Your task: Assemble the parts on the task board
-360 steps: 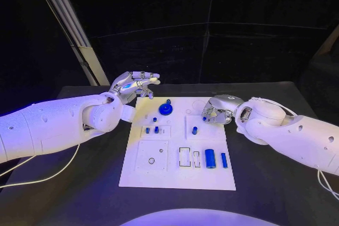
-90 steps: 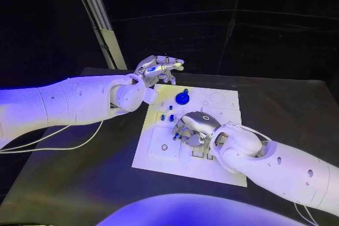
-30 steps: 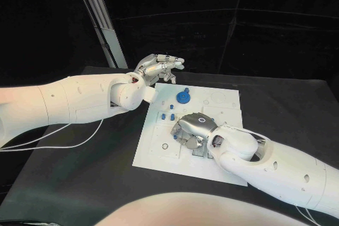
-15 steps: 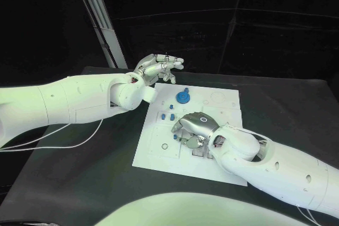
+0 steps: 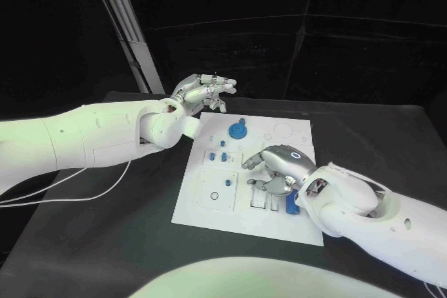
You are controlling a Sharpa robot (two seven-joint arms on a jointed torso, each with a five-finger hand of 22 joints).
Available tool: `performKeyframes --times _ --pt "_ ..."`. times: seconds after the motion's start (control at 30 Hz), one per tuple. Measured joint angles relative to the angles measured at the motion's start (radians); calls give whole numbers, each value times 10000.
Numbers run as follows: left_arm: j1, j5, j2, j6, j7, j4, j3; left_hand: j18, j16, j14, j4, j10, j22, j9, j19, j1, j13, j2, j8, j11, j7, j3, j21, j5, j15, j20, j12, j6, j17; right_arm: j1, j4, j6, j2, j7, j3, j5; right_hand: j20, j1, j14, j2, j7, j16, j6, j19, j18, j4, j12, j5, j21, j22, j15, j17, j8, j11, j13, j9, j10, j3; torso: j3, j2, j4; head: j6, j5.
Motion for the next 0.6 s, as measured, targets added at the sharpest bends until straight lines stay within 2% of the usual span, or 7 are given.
performKeyframes --times 0.03,0.1,0.2,0.27,0.37,0.5,0.6 --pt "0 0 -5 1 -1 0 0 -1 0 0 0 0 0 0 0 0 0 0 0 0 0 0 0 0 0 0 0 0 0 26 46 31 -127 -47 82 81 24 -41 -76 -40 11 -166 -248 -131 30 62 -94 0 -141 -210 4 -218 0 41 -4 -5 -295 -271 0 0 -3 28 -34" --pt "-2 0 -19 3 -2 0 0 0 0 0 0 0 0 0 0 0 0 0 0 0 0 0 0 0 0 0 0 0 0 96 118 133 -430 -165 239 238 113 329 -149 187 7 -454 -1161 -291 163 405 -131 0 -437 -613 76 -584 0 133 28 -4 -1234 -1614 -1 -1 -7 87 -113" --pt "-3 0 -32 6 -3 1 -1 0 0 0 0 0 0 0 0 0 0 0 0 0 0 0 0 0 0 0 0 0 0 167 112 294 -761 -340 346 384 142 1096 -135 217 -103 -515 -2257 -320 164 1158 -55 0 -579 -832 113 -696 -61 234 24 -64 -1797 -2814 -2 -6 -13 169 -217" --pt "-3 0 -37 9 -4 1 -2 -1 0 0 0 0 1 0 0 0 0 0 0 0 0 0 0 0 0 0 0 0 0 188 82 420 -897 -457 379 459 143 1426 -119 147 -200 -515 -2588 -320 163 1554 63 0 -580 -848 128 -682 -81 231 15 -77 -1861 -3111 -1 -6 -19 196 -242" --pt "-3 0 -42 13 -6 -1 -2 0 0 0 0 0 1 0 0 0 0 0 0 0 0 0 0 0 0 0 0 0 1 200 77 554 -995 -567 407 501 143 1562 -120 163 -268 -434 -2684 -320 164 1752 107 0 -580 -843 128 -625 -81 232 16 -86 -1861 -3167 1 -6 -20 225 -255" --pt "-4 0 -39 20 -8 -14 -3 0 0 0 0 0 1 0 0 0 0 0 0 1 0 0 0 0 0 0 0 0 1 217 74 713 -1049 -692 426 501 119 1704 -78 229 -292 -388 -2708 -297 164 1857 178 -48 -580 -819 86 -552 -82 207 16 -85 -1837 -3145 3 -2 -15 269 -320" --pt "-4 0 -36 26 -11 -17 -3 0 0 0 0 0 1 0 0 0 0 0 0 1 0 0 0 0 0 0 0 0 1 224 53 834 -1049 -758 434 466 87 1824 -45 349 -354 -328 -2462 -264 163 1886 358 -54 -580 -792 53 -499 -82 60 23 -72 -1637 -3116 2 1 0 303 -362"
